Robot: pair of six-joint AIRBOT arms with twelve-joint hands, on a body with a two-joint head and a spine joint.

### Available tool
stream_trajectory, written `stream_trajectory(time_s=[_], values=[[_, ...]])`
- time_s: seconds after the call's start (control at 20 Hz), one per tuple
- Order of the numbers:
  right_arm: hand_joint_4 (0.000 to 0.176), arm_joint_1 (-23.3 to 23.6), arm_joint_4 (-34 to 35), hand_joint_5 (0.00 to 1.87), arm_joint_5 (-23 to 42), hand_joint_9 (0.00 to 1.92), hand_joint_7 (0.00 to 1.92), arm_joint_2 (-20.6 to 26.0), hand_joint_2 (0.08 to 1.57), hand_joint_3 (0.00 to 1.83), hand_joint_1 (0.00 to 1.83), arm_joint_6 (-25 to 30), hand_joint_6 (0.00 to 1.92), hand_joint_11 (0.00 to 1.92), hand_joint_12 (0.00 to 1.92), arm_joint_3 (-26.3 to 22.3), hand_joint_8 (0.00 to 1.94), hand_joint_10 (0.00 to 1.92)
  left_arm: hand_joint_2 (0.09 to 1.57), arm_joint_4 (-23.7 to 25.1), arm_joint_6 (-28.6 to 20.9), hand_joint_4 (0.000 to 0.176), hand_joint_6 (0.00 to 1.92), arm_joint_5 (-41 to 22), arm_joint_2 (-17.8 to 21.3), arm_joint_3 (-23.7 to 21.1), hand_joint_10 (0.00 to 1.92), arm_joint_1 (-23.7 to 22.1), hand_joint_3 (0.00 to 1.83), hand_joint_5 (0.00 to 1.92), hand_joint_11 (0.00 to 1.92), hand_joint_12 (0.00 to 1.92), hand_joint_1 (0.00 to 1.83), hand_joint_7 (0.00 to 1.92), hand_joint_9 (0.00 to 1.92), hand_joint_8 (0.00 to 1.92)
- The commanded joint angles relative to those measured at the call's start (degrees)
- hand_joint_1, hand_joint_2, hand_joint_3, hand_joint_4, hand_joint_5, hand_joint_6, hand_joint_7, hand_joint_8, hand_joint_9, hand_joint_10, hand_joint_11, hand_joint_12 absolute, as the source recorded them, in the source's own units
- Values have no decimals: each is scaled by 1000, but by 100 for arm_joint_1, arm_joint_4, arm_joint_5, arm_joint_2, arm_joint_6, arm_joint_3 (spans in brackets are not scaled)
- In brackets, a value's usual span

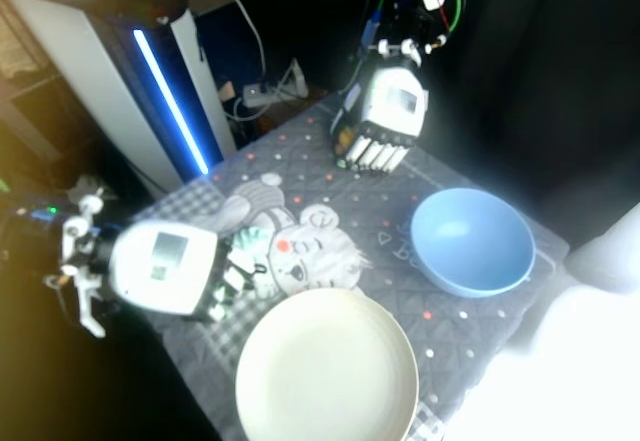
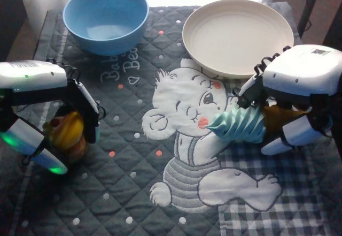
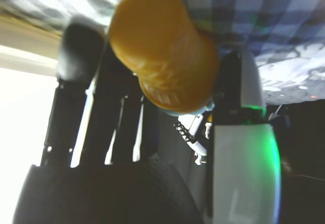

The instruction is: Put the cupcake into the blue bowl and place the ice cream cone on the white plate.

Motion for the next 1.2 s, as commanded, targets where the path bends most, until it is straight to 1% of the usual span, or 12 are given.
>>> stream_trajectory(time_s=[0.0,0.1,0.3,0.5,0.55,0.65,0.7,0.75,0.9,1.0,1.05,1.15], values=[[0,65,223,972,808,1639,1234,74,1079,0,1265,16,801,1237,1111,-29,718,113,1047,-372,74,0,723,-549,83,-58,1097,-61,0,1111,738,1134,1393,1166,1019,522],[0,120,276,996,1103,1602,1178,251,1074,0,1283,14,729,1173,1241,-169,873,124,1037,-591,329,0,723,-732,277,-220,1055,-178,0,1138,805,1106,1393,1226,1034,364],[0,359,279,949,1515,1517,1178,459,1082,2,1278,-84,835,1140,1235,-342,845,161,1055,-1122,598,0,690,-1200,527,-304,1082,-335,0,1083,871,1259,1392,1075,1063,725],[0,679,314,949,1880,1507,1184,640,1083,1,1279,-453,797,1114,1216,-563,849,197,1011,-1678,882,0,682,-1725,739,-391,918,-376,0,1158,938,1074,1402,1342,1128,161],[0,735,361,909,1964,1482,1143,695,1101,2,1273,-595,857,1092,1234,-635,921,189,1015,-1804,925,0,738,-1862,769,-391,903,-378,0,1136,889,1096,1401,1359,1107,157],[0,869,464,869,2117,1477,1109,804,1117,1,1268,-867,935,1129,1220,-726,977,200,1002,-1974,1054,0,676,-2057,829,-385,834,-487,0,1151,928,1069,1406,1371,1142,219],[0,929,531,869,2139,1454,1085,823,1122,1,1266,-993,938,1097,1247,-725,1023,218,973,-2004,1102,0,368,-2081,844,-369,570,-590,0,1277,1073,1116,1330,1442,1306,281],[0,990,621,878,2140,1483,1106,831,1116,0,1270,-1162,907,1132,1210,-706,990,252,1007,-2016,1120,0,163,-2092,843,-320,590,-756,0,1303,1149,1270,1313,1296,1401,677],[0,1117,793,927,2076,1484,1159,664,1090,0,1279,-1174,882,1202,1173,-399,878,371,1047,-1967,1106,0,712,-1839,727,-111,931,-1277,3,1129,1178,1341,1200,1272,1302,670],[0,1236,869,890,1948,1448,1132,472,1105,1,1273,-1174,923,1188,1146,-168,928,407,1031,-1886,1035,0,718,-1605,586,84,361,-1542,0,1076,1078,995,1282,1289,1307,581],[0,1336,899,879,1844,1430,1118,331,1111,0,1271,-1174,933,1192,1144,-9,958,431,1003,-1847,988,0,742,-1450,483,236,589,-1682,3,1053,1096,877,1383,1334,1310,324],[0,1553,896,936,1648,1454,1167,144,1088,0,1277,-1174,841,1238,1077,195,874,371,993,-1794,967,0,761,-1150,351,434,587,-1929,0,1037,1133,767,1412,1394,1351,151]])
